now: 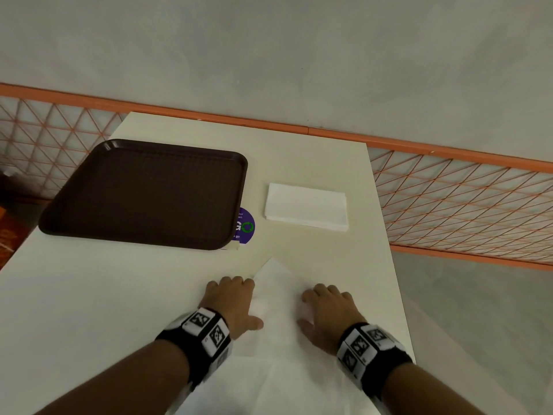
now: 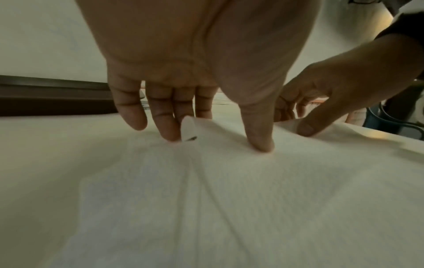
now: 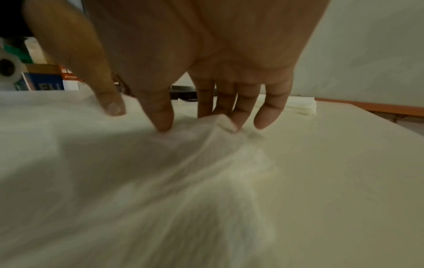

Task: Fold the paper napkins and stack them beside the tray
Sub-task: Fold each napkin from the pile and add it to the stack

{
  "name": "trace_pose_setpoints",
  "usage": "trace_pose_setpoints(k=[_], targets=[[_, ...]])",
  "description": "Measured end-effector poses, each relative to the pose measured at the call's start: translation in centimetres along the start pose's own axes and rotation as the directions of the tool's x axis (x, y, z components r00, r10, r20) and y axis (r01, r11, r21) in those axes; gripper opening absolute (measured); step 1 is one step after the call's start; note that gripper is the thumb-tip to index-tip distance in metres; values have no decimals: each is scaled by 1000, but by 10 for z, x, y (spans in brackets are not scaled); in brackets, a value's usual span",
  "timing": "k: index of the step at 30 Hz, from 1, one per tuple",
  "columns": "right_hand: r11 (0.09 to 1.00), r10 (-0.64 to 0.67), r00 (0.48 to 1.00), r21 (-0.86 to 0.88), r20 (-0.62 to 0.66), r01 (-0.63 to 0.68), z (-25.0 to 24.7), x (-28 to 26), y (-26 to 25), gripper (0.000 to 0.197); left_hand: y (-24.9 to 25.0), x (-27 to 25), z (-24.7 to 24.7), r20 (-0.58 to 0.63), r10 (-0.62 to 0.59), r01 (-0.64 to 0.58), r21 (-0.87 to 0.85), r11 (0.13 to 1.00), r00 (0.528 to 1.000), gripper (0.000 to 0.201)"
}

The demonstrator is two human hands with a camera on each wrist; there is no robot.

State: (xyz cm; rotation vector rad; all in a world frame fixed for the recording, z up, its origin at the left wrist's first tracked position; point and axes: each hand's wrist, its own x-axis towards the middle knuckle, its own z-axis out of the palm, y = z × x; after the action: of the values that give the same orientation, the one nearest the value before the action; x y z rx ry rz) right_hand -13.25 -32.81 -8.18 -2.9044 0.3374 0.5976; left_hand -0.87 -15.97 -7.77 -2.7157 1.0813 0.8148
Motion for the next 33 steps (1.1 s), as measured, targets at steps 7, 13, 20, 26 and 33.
trace_pose_setpoints(k=[7,13,20,26,33], targets=[[988,69,982,126,174,-92,-20,14,4,35,10,6,-15,191,-64,88,-119,989,979,51],[768,127,983,614,129,-180,-1,-9,18,7,-9,-8,-4,120,-3,66,-528,847,993,23],[-46,281,940,981,195,-190,6,-25,30,22,-10,-24,10,164,-15,160,-977,-141,986,22],[396,328,940,890,92,-225,17,-11,35,6,-5,-15,18,68,-141,75,-996,42,988,17],[535,331,943,825,-9,-180,11,-7,36,6,5,-16,-16,-175,-22,-150,-896,418,984,16]])
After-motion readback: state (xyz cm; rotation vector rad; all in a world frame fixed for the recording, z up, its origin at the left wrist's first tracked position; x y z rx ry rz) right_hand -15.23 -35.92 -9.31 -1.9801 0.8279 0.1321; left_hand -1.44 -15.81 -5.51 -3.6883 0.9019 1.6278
